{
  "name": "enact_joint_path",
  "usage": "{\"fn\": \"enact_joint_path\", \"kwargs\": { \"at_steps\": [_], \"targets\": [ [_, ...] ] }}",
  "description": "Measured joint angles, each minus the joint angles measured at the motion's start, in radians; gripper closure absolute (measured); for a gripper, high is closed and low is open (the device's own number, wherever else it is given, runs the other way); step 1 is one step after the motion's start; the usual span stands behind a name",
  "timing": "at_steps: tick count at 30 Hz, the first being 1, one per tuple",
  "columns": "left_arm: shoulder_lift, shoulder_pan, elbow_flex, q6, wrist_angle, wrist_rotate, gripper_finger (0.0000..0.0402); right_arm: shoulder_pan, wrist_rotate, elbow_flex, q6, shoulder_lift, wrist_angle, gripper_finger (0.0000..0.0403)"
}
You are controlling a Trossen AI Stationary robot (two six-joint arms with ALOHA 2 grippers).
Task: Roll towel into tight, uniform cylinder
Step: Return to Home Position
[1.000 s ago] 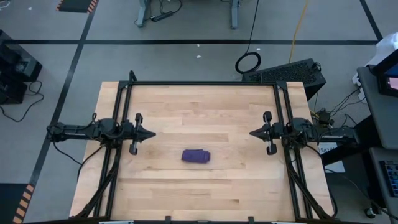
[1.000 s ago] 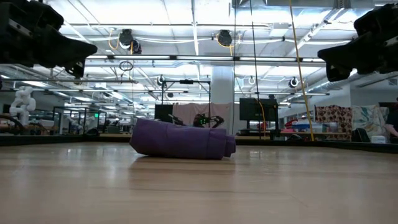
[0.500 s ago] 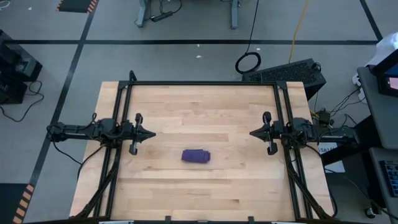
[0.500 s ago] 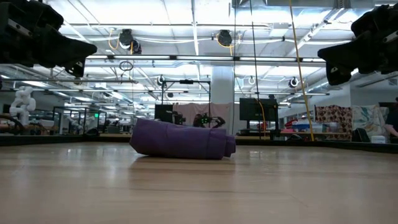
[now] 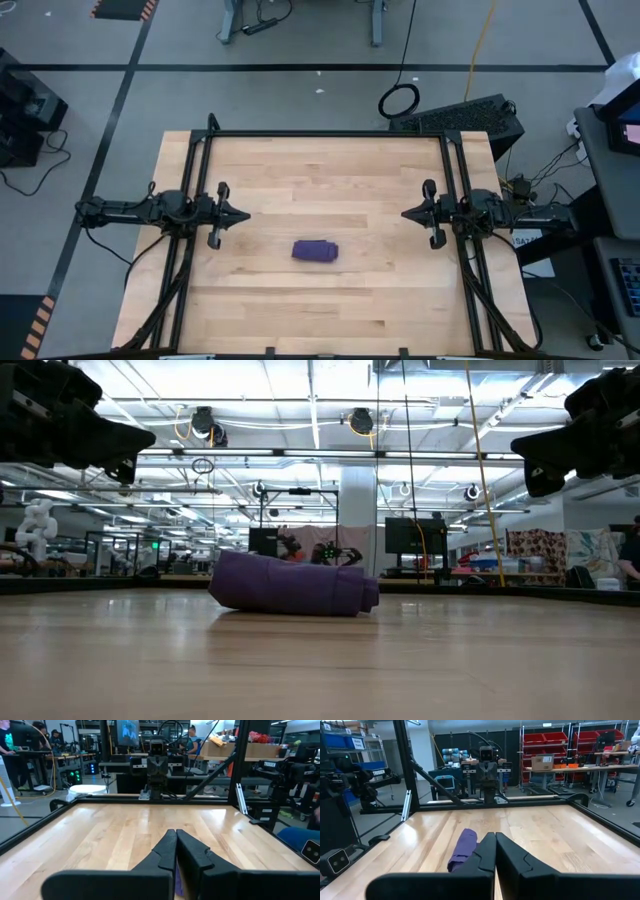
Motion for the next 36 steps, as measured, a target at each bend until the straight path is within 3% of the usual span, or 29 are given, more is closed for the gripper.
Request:
{"fn": "enact_joint_path", "kwargs": {
  "at_steps": [36],
  "targets": [
    [0.000, 0.000, 0.000, 0.001, 0.002, 0.000, 0.0384, 0.000, 0.000, 0.000, -0.052, 0.000, 0.001, 0.0403]
  ]
}}
